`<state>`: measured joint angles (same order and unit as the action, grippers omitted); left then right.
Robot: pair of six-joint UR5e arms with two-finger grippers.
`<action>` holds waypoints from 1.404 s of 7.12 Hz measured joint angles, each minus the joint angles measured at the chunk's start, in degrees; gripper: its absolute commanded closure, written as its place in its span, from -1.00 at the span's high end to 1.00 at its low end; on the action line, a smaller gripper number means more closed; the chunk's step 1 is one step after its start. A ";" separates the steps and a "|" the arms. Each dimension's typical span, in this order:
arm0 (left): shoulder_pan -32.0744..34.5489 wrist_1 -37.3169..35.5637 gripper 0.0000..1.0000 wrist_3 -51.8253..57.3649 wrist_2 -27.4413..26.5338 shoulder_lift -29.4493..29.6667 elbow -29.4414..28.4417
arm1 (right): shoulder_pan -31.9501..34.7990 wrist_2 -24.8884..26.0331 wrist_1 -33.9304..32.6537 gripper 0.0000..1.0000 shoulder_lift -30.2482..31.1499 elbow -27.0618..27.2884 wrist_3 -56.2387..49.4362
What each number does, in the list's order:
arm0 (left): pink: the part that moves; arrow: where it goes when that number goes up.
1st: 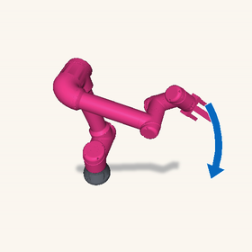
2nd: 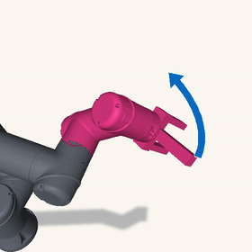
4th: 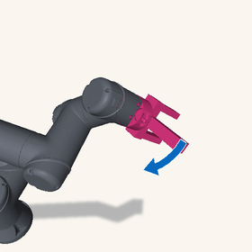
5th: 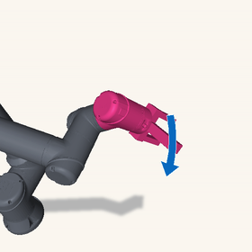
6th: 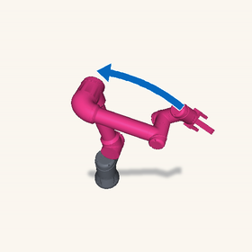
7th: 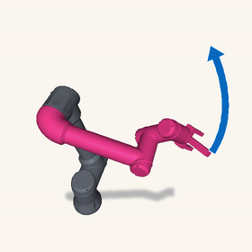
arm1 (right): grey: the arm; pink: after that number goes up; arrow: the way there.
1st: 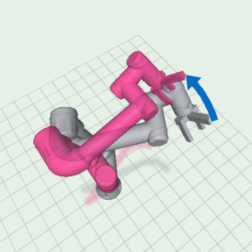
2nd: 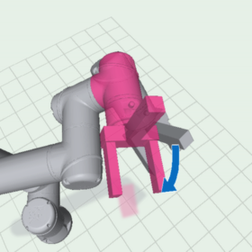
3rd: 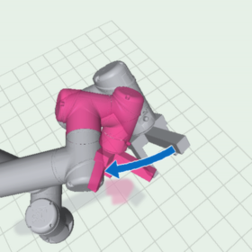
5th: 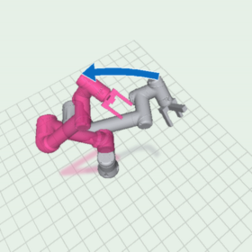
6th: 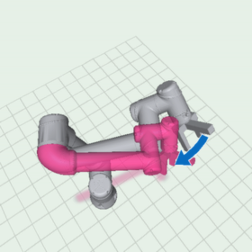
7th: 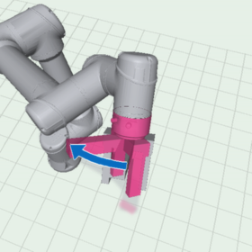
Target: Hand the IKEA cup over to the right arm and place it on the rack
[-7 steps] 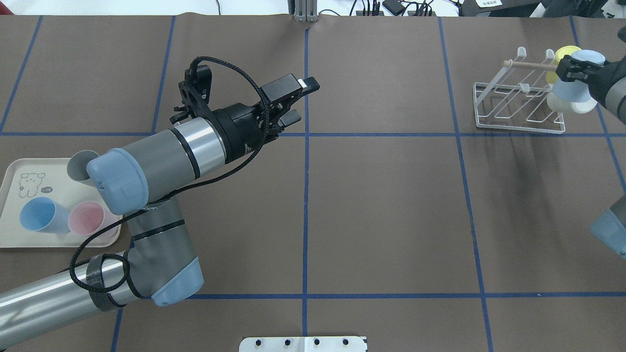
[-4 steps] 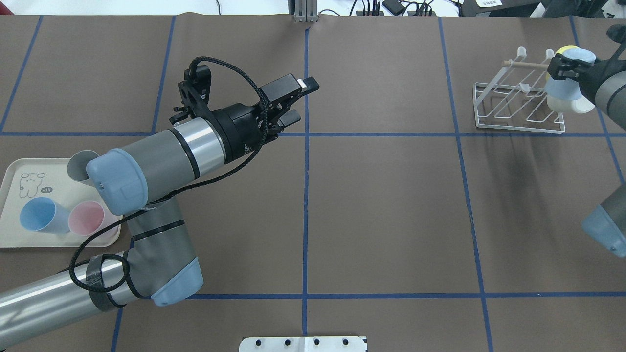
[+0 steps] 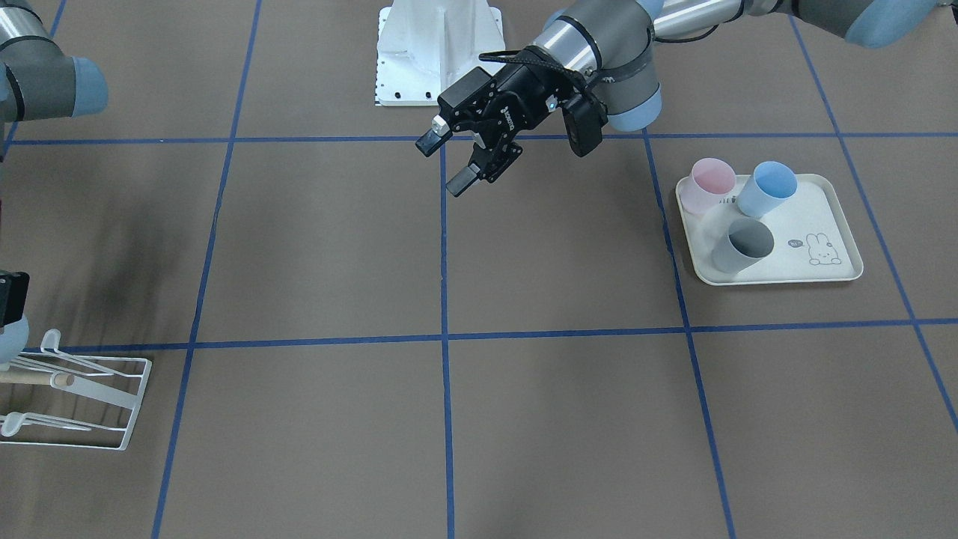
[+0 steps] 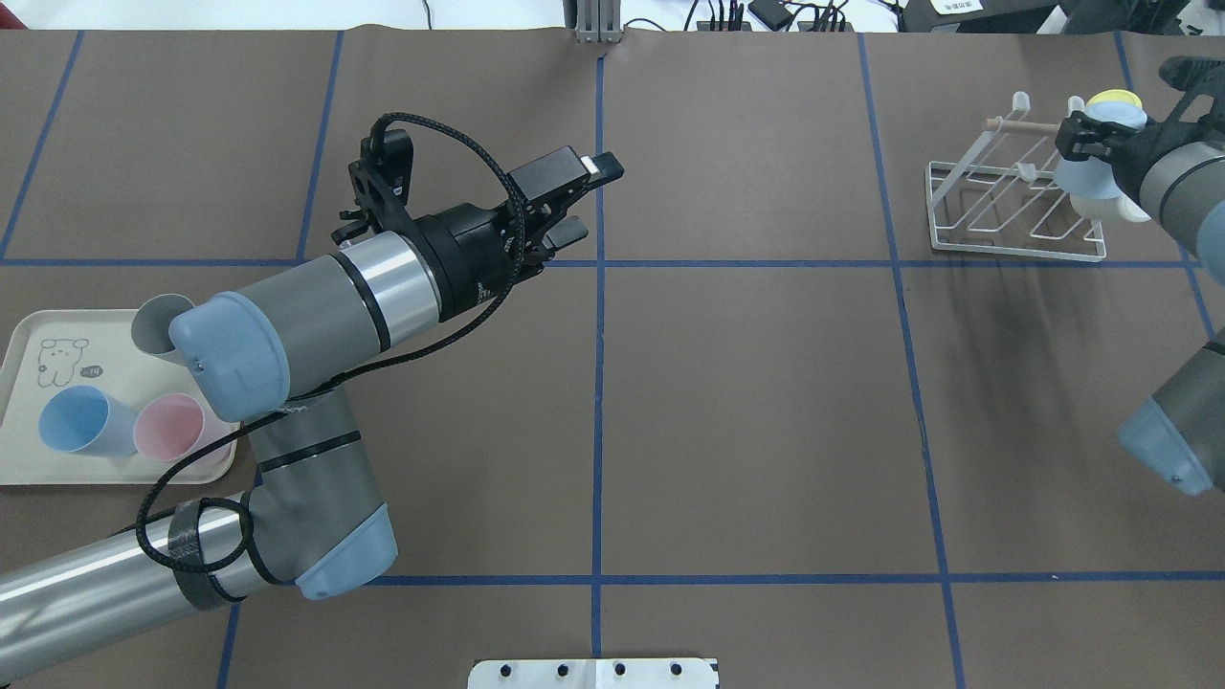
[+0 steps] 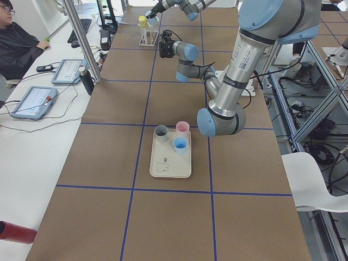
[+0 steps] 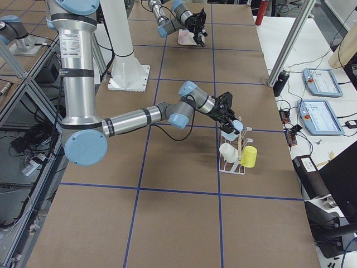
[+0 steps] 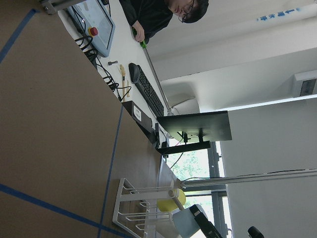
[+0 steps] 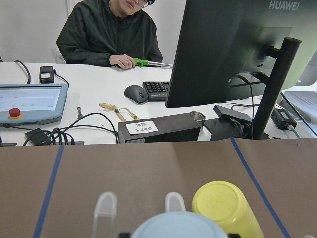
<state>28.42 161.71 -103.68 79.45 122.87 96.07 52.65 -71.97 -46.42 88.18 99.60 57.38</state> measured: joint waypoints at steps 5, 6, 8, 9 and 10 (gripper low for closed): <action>-0.03 0.01 1.00 -0.35 0.00 -0.01 0.08 | -0.92 0.54 0.30 0.99 0.45 -0.48 -0.05; -0.03 0.04 1.00 -0.37 0.00 -0.02 0.08 | -0.85 0.42 0.73 0.99 0.77 -0.81 -0.15; -0.03 0.15 1.00 -0.38 0.02 -0.08 0.14 | -0.74 -0.04 2.07 0.99 1.20 -0.71 -1.38; 0.03 0.16 1.00 -0.37 0.06 -0.07 0.31 | -0.59 -0.94 2.53 0.99 1.31 0.57 -2.03; 0.28 -0.36 1.00 -0.24 0.55 -0.34 1.24 | 0.19 -3.31 2.42 0.99 1.38 3.02 -2.28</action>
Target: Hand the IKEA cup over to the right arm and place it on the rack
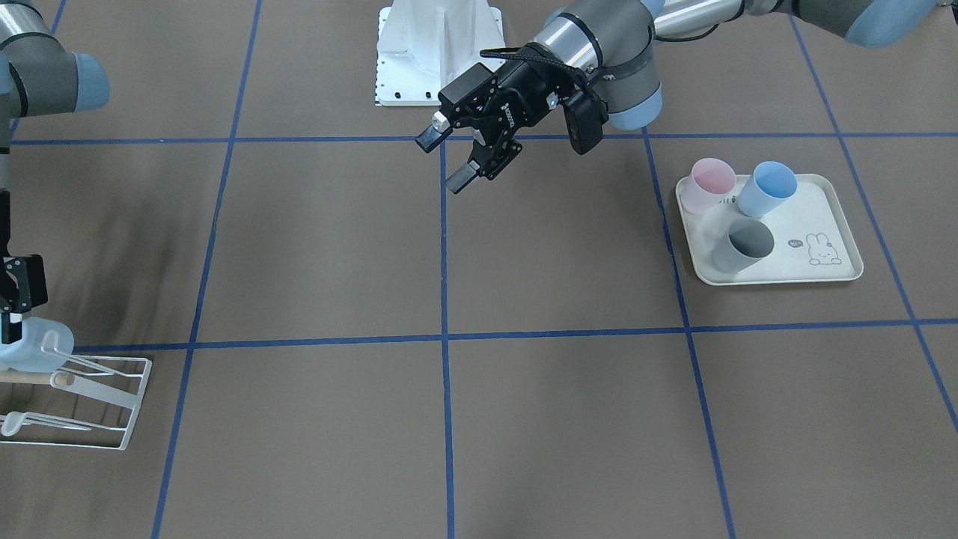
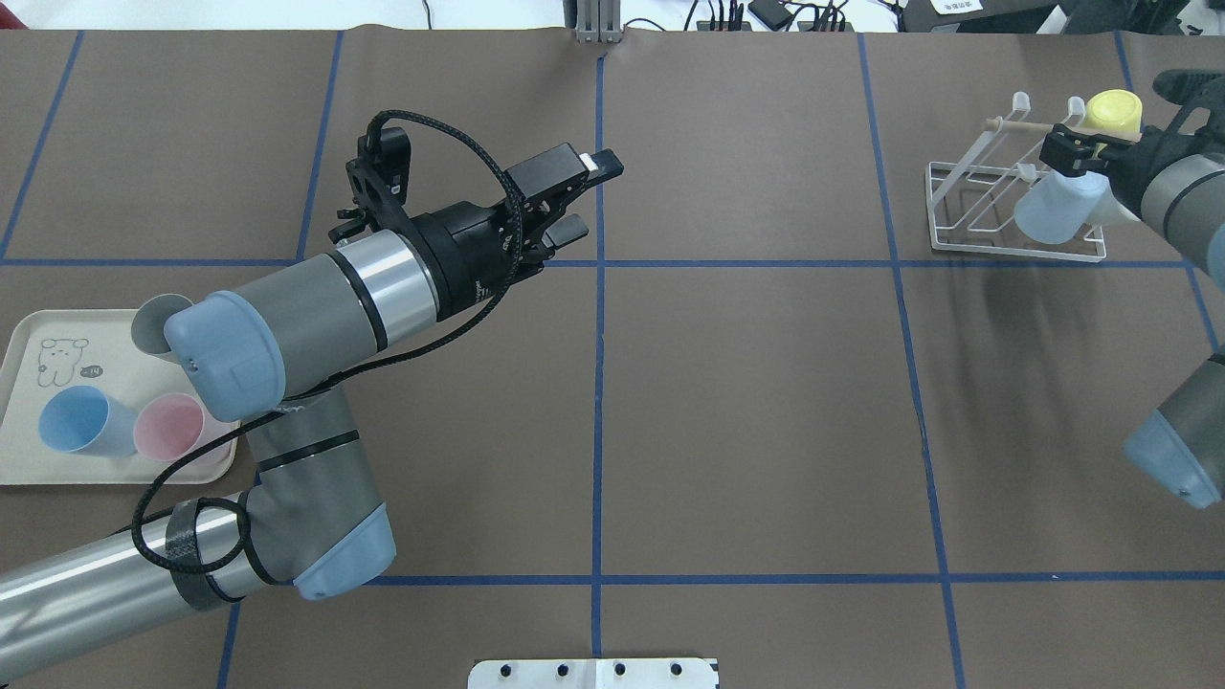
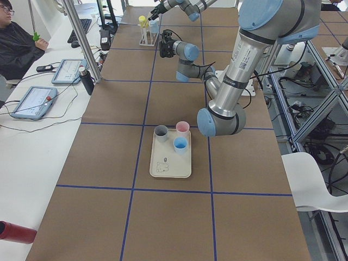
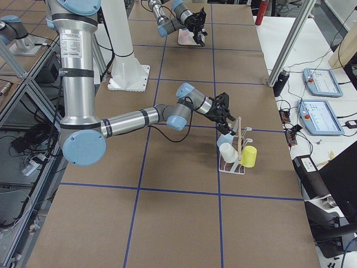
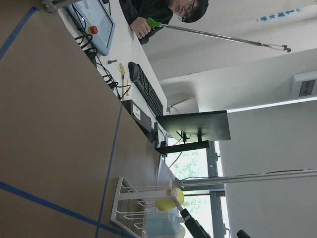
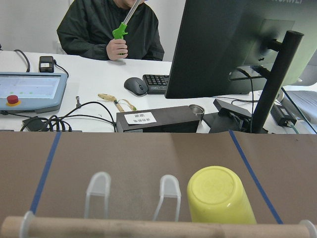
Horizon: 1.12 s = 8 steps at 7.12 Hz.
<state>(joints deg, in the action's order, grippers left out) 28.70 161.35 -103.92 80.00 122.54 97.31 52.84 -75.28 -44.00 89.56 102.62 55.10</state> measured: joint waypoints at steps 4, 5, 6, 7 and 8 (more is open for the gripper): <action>6.07 -21.67 0.98 9.73 12.46 -8.17 14.53 | 4.34 -15.17 -14.49 0.99 -0.24 17.63 2.11; 7.70 -29.41 0.98 15.61 16.22 -11.10 18.16 | 4.37 -18.85 -16.04 0.99 -1.43 19.45 5.07; 9.37 -36.31 0.98 22.63 19.78 -14.21 20.97 | 4.37 -23.31 -16.45 0.99 -3.70 20.01 9.06; 11.65 -41.61 0.99 30.21 23.52 -16.99 22.65 | 4.22 -26.87 -16.49 0.99 -6.32 20.04 13.89; 13.91 -44.88 1.00 36.92 27.20 -19.58 23.02 | 3.37 -28.65 -16.16 0.99 -8.79 19.77 18.39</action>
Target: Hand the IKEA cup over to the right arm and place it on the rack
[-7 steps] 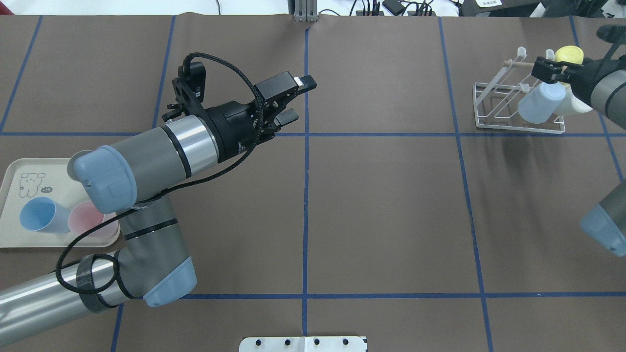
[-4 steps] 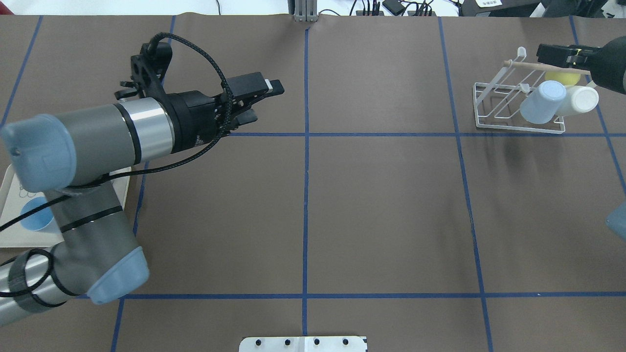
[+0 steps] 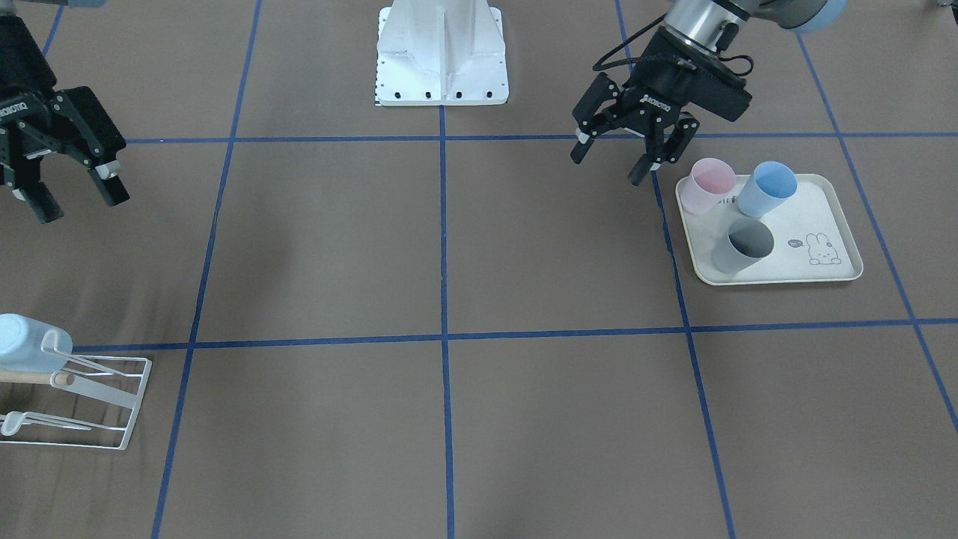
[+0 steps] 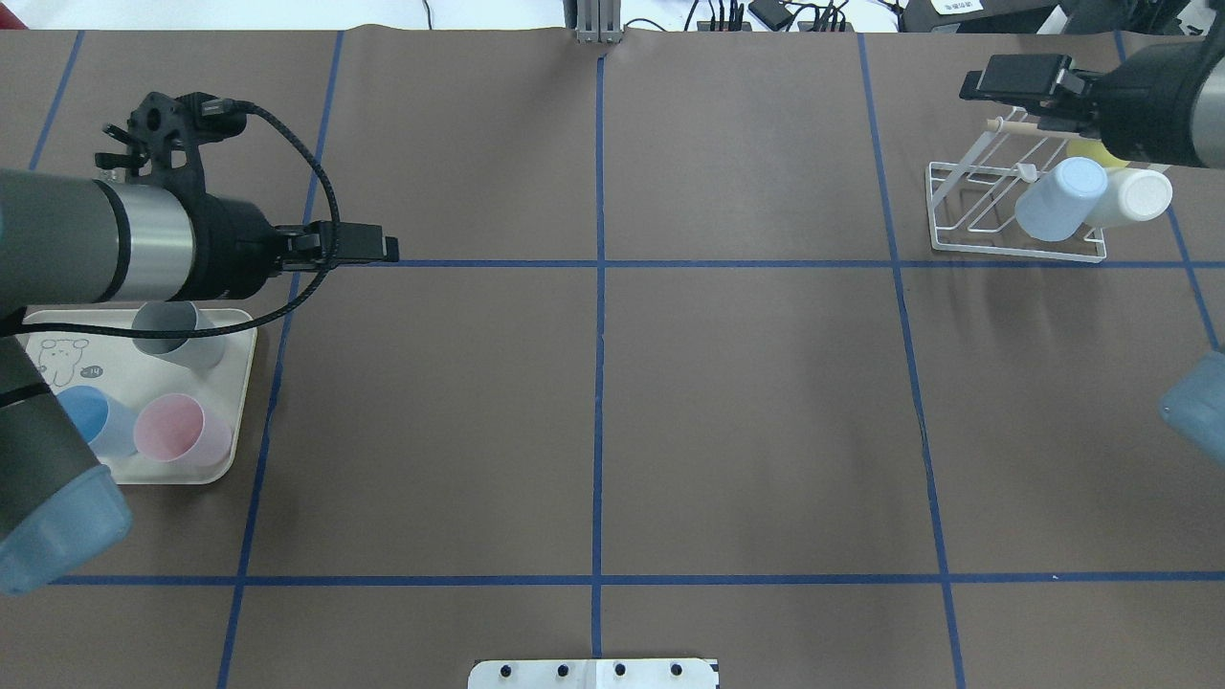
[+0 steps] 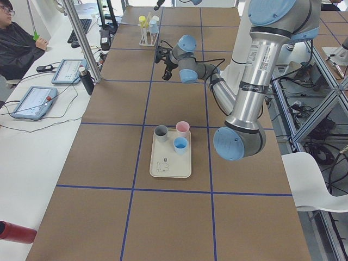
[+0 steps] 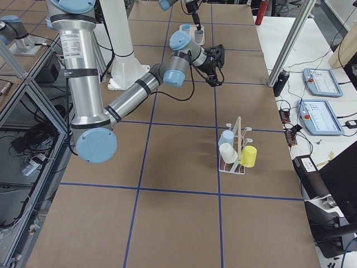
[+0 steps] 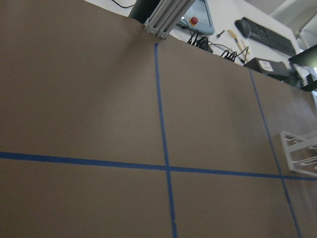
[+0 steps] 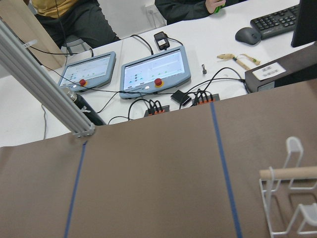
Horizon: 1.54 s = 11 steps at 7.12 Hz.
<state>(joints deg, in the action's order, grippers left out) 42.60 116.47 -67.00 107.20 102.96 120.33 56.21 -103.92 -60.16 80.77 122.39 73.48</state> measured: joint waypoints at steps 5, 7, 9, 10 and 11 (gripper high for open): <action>14.01 -3.86 1.00 31.54 15.75 -8.58 -8.05 | -6.50 -0.70 12.52 0.99 -8.87 -9.08 15.54; 15.22 -3.60 1.00 38.50 16.62 -8.42 -15.19 | -8.26 -0.27 15.70 0.99 -10.79 -11.81 18.35; 15.06 -3.09 1.00 41.46 16.78 -7.92 -20.19 | -8.77 0.05 16.24 0.99 -11.19 -12.37 18.76; 14.95 -3.04 1.00 41.86 16.83 -7.88 -21.03 | -8.80 0.08 16.28 0.99 -11.22 -12.44 18.79; 14.88 -3.03 1.00 41.98 16.85 -8.02 -21.32 | -8.83 0.06 16.30 0.99 -11.24 -12.47 18.80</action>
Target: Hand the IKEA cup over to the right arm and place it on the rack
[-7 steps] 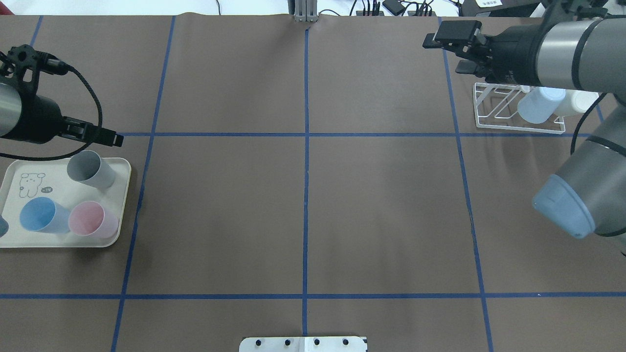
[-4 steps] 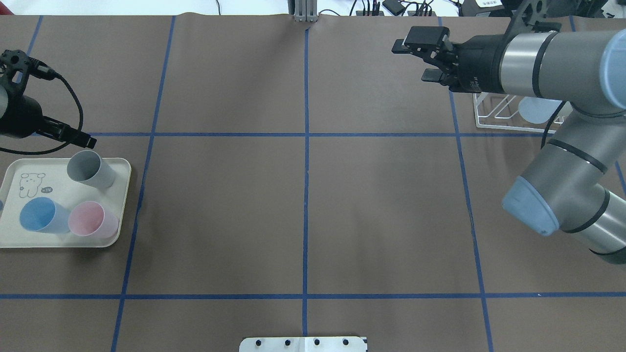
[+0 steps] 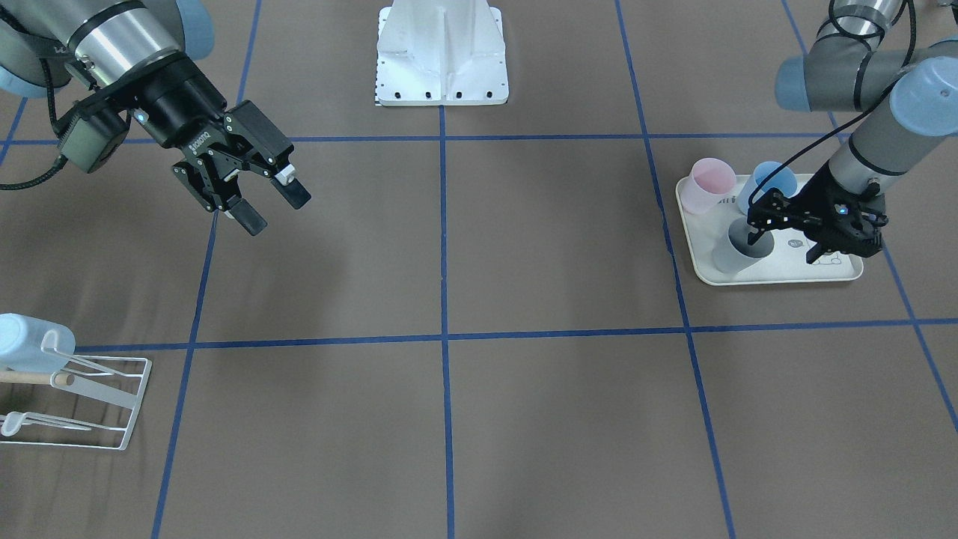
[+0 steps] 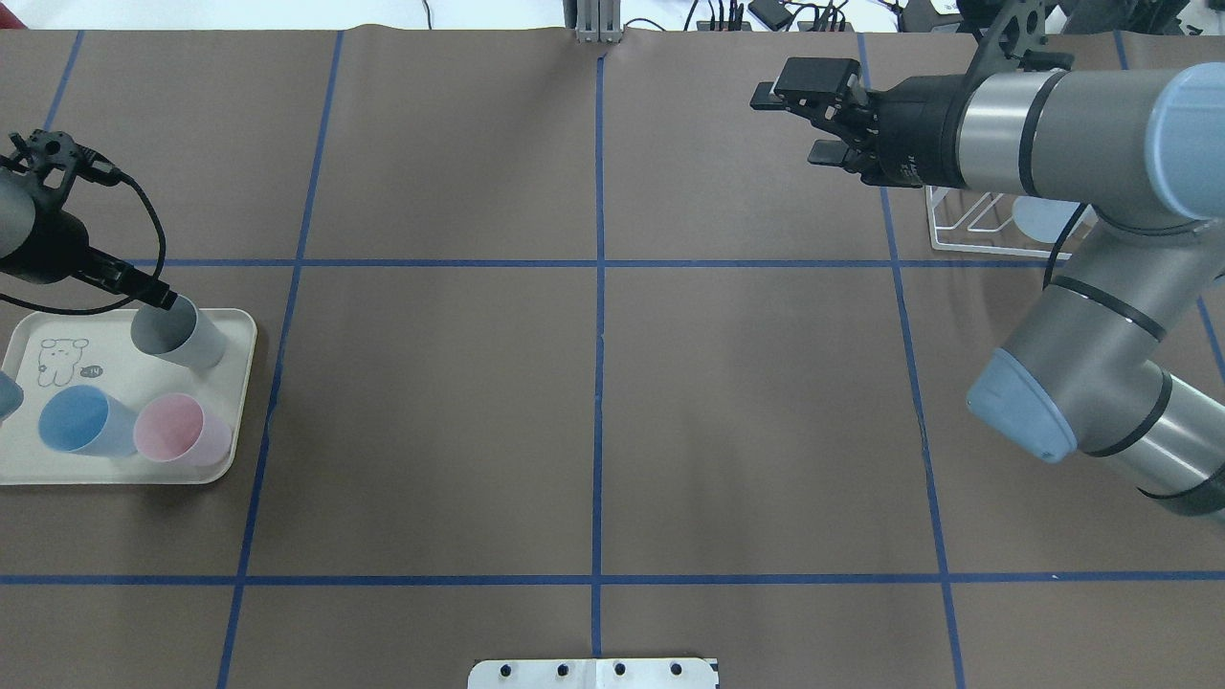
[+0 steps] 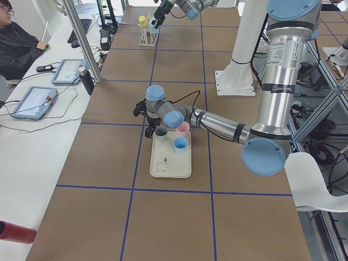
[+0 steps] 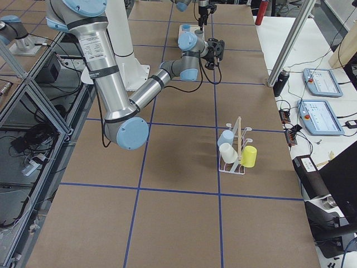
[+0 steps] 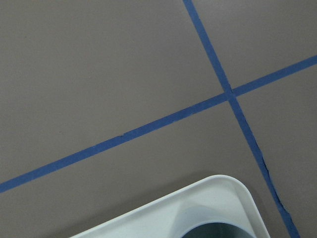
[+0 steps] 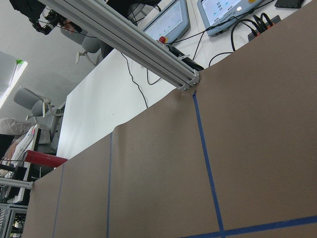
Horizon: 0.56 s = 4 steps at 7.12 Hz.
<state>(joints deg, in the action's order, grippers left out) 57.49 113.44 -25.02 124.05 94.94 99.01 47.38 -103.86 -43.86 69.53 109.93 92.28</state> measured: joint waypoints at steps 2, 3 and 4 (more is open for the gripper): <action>-0.13 -0.01 0.99 0.08 -0.03 -0.24 -0.89 | 0.04 -0.08 0.00 0.99 0.05 0.03 0.03; -0.69 0.06 0.98 0.10 -0.03 -0.10 -1.93 | 0.07 -0.10 0.03 0.99 0.07 0.13 0.09; -1.64 0.10 0.97 0.08 -0.02 0.06 -2.56 | 0.10 -0.11 0.06 0.99 0.08 0.25 0.16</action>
<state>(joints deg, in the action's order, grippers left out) 55.84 113.54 -24.94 124.03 94.99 96.44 47.48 -103.97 -43.80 69.60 110.17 92.44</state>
